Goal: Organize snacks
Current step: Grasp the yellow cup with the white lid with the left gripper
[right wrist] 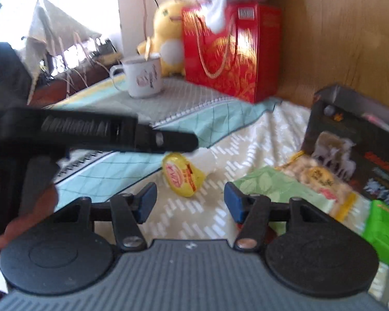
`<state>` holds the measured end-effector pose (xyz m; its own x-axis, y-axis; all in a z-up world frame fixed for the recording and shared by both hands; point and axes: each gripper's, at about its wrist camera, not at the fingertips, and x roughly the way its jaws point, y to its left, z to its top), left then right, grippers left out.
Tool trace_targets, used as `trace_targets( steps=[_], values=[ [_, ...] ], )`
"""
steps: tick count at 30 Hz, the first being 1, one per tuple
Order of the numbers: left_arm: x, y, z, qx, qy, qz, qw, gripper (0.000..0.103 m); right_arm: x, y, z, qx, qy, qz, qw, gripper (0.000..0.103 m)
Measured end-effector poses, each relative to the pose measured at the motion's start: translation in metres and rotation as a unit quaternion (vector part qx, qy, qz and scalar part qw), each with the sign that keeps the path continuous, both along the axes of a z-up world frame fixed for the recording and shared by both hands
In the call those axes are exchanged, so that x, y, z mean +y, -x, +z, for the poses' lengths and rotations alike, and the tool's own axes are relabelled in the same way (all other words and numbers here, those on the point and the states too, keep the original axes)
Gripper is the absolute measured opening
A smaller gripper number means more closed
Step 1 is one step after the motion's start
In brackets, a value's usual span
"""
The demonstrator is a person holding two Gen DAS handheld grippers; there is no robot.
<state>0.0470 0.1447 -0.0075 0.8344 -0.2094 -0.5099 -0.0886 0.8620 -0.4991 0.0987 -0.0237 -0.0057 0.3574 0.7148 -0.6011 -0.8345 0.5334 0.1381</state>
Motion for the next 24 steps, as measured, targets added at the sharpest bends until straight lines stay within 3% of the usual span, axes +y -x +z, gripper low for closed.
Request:
trace_targets(
  steps=[2,4,9,14,21,24],
  values=[
    [-0.006,0.0,-0.003,-0.001,0.01,-0.019,0.9998,0.045,0.003,-0.004,-0.005,0.011,-0.003,0.0,1.0,0.048],
    [-0.015,0.004,0.001,-0.008,-0.018,-0.022,0.9996,0.045,-0.001,0.0,-0.004,0.016,-0.013,-0.003,1.0,0.041],
    [-0.026,0.016,0.005,-0.028,0.009,-0.053,0.9982,0.045,-0.029,0.022,0.004,-0.021,-0.029,-0.014,0.999,0.039],
    [-0.057,0.029,0.01,-0.032,-0.002,-0.086,0.9957,0.045,-0.057,0.048,0.006,-0.058,-0.026,-0.032,0.997,0.039],
    [-0.087,0.056,0.002,-0.012,-0.027,-0.123,0.9919,0.046,-0.088,0.072,-0.004,-0.038,-0.016,-0.022,0.999,0.039],
    [-0.089,0.06,0.002,-0.007,-0.028,-0.127,0.9915,0.054,-0.089,0.078,-0.009,-0.04,-0.011,-0.015,0.999,0.04]
  ],
)
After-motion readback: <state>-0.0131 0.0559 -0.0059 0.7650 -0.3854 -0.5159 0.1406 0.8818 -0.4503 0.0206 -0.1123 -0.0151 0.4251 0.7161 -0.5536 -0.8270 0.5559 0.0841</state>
